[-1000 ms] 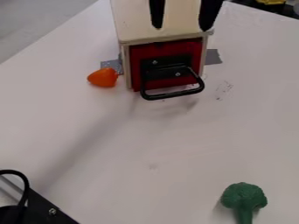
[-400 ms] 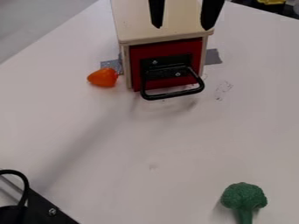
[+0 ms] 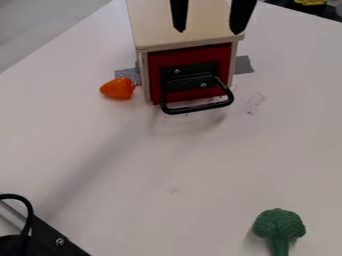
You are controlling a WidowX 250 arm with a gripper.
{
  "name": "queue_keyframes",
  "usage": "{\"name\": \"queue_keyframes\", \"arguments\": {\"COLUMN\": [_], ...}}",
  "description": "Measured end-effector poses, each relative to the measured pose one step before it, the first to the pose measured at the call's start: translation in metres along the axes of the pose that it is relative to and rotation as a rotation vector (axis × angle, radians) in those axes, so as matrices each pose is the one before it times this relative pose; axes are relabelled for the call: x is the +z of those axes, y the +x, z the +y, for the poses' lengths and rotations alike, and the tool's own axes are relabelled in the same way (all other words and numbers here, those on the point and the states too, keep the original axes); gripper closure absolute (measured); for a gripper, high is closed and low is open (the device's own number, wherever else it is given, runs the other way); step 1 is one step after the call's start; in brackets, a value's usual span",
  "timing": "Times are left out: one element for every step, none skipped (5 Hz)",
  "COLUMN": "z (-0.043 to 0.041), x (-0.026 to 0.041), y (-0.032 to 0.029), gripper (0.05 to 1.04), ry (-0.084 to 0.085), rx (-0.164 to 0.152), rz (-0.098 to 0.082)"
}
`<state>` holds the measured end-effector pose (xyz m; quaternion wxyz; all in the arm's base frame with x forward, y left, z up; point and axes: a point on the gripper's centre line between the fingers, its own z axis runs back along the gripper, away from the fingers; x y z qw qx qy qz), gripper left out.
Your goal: Close the drawer
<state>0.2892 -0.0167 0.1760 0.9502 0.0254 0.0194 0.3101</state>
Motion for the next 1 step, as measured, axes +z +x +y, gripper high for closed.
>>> {"name": "queue_keyframes", "arguments": {"z": [0.00034], "x": [-0.00001], "y": [0.00028], "gripper": [0.084], "ry": [0.0], "rx": [0.0015], "rz": [0.0001]}}
